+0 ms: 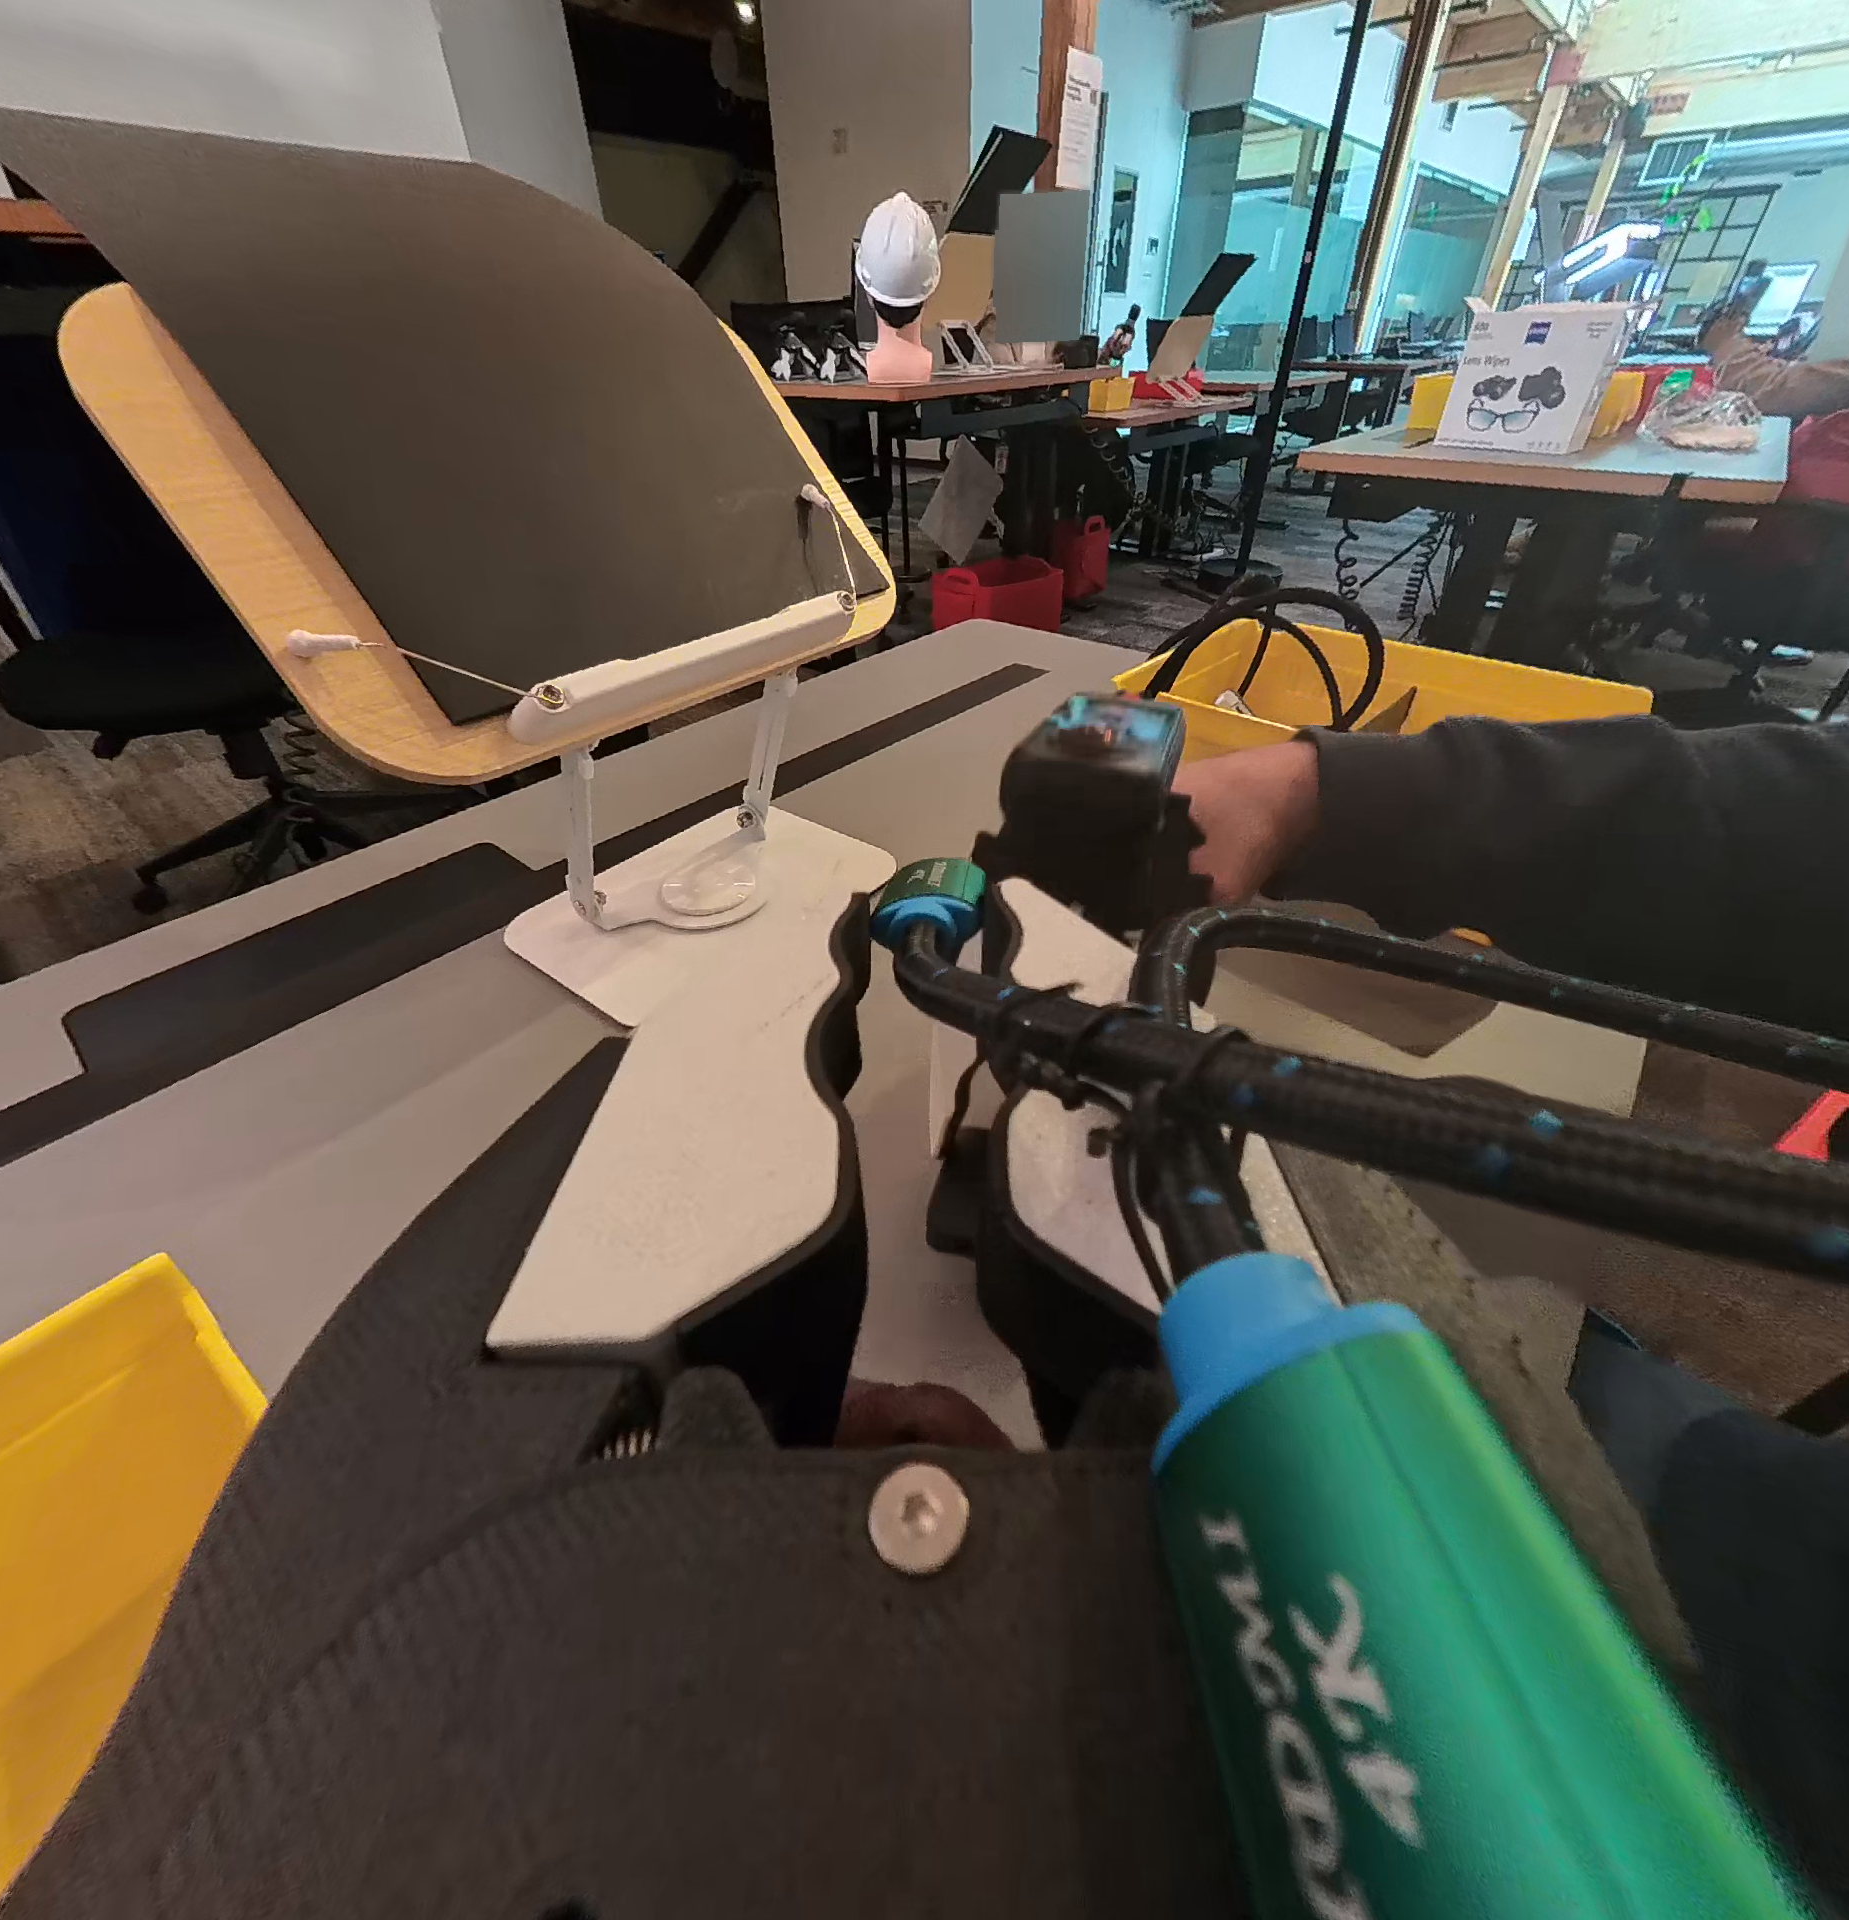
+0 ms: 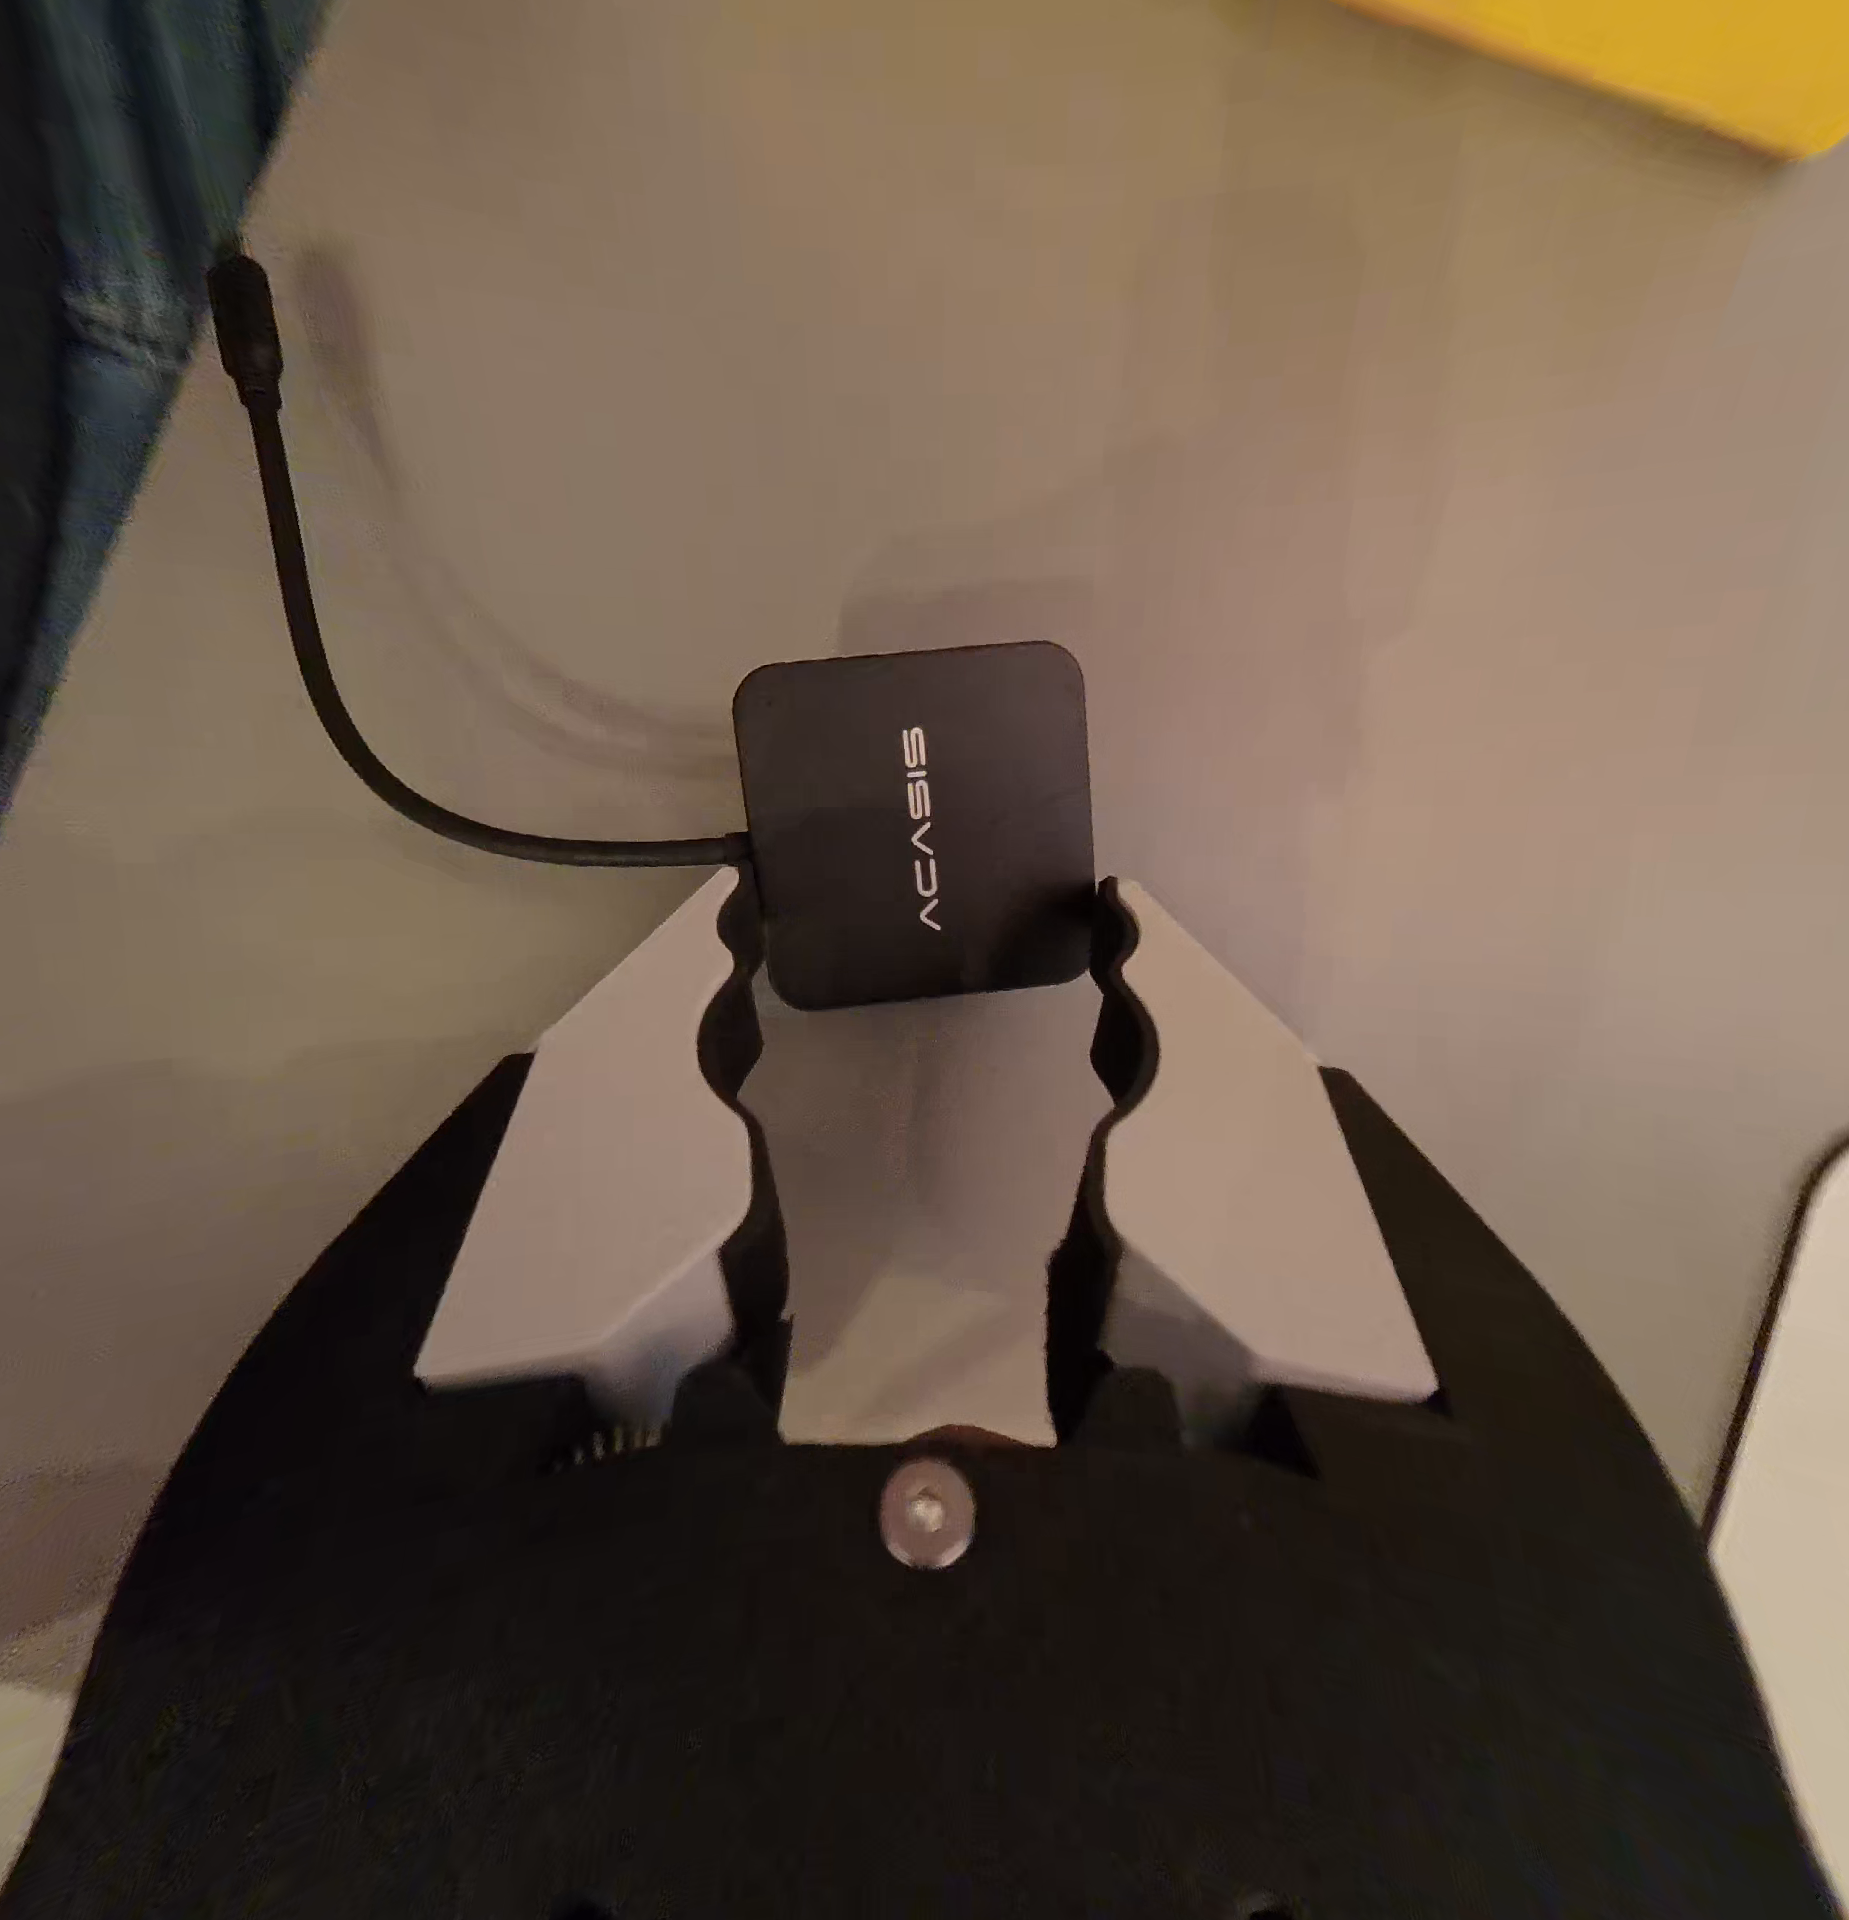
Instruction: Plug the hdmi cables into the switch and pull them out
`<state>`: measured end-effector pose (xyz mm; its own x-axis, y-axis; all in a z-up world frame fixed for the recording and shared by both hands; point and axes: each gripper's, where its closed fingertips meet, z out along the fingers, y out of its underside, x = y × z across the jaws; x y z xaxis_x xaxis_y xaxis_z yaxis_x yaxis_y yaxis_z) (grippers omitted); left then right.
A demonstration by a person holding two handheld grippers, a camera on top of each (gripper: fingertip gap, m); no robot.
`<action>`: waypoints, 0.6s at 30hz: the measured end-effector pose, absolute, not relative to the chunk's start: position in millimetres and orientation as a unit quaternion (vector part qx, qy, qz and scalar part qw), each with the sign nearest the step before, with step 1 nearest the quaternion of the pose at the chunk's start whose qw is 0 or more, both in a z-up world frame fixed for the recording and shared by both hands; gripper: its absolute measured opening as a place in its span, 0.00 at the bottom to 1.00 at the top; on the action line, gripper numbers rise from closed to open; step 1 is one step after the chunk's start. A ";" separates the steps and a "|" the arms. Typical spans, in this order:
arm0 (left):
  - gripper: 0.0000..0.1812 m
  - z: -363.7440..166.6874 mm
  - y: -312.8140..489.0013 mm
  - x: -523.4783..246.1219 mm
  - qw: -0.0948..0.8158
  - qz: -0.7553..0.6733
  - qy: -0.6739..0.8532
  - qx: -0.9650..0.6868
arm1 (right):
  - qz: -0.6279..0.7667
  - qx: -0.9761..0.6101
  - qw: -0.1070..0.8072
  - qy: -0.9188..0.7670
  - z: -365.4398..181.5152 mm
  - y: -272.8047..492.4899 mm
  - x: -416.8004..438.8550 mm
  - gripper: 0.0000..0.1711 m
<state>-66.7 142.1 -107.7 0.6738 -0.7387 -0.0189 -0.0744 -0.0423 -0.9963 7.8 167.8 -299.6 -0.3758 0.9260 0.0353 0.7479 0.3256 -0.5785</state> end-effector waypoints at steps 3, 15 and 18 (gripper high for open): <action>0.10 -112.1 142.9 -67.2 0.620 -0.259 0.310 -0.673 | 0.295 -0.530 0.222 -0.763 -272.8 167.4 7.7 0.37; 0.11 -129.1 137.6 -48.7 0.601 -0.252 0.349 -0.673 | 0.380 -0.511 0.252 -0.728 -203.4 155.7 13.9 0.37; 0.11 -135.0 136.3 -43.9 0.597 -0.246 0.360 -0.674 | 0.389 -0.506 0.248 -0.729 -192.8 149.5 12.0 0.37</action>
<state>-43.9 136.3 -135.0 0.6192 -0.7791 -0.0981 -0.1913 -0.0285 -0.9811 12.0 149.5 -192.8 -0.3649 0.9305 -0.0319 0.5435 0.1851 -0.8188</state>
